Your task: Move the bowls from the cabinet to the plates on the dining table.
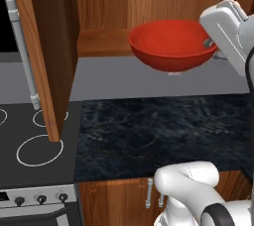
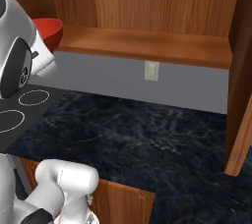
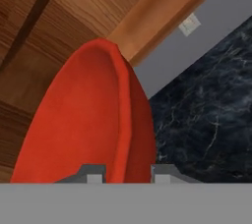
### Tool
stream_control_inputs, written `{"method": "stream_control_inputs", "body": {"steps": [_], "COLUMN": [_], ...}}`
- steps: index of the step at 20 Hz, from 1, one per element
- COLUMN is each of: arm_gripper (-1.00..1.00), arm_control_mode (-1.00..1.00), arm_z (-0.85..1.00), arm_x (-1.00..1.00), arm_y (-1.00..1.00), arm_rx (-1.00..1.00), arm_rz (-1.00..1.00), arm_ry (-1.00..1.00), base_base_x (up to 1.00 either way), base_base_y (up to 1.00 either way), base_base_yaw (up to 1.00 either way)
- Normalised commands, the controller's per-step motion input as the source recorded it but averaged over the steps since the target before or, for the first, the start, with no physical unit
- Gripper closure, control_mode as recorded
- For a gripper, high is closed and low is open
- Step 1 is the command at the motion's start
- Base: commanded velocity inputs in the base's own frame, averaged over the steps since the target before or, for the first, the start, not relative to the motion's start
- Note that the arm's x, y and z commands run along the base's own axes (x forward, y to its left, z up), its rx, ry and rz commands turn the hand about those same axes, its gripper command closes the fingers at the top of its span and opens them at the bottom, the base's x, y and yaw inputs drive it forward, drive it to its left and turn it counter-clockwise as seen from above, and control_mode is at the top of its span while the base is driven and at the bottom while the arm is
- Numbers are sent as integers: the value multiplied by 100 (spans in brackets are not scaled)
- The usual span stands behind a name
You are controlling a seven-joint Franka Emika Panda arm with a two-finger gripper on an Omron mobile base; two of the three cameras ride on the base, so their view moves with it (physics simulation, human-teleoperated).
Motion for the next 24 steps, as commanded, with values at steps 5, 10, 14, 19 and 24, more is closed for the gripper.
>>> {"method": "stream_control_inputs", "body": {"steps": [5,10,14,19,24], "arm_gripper": [100,100,100,100,100], "arm_control_mode": [-100,100,100,100,100], "arm_z": [-1,-3,0,0,0], "arm_x": [-29,-19,0,0,0], "arm_y": [-27,-12,0,0,0], "arm_rx": [0,0,0,0,0], "arm_rz": [-7,-4,0,0,0], "arm_ry": [0,0,0,0,0], "base_base_x": [0,-15,-50,-60,-62], "base_base_y": [0,-3,16,32,30], "base_base_yaw": [0,-2,-4,-1,0]}}
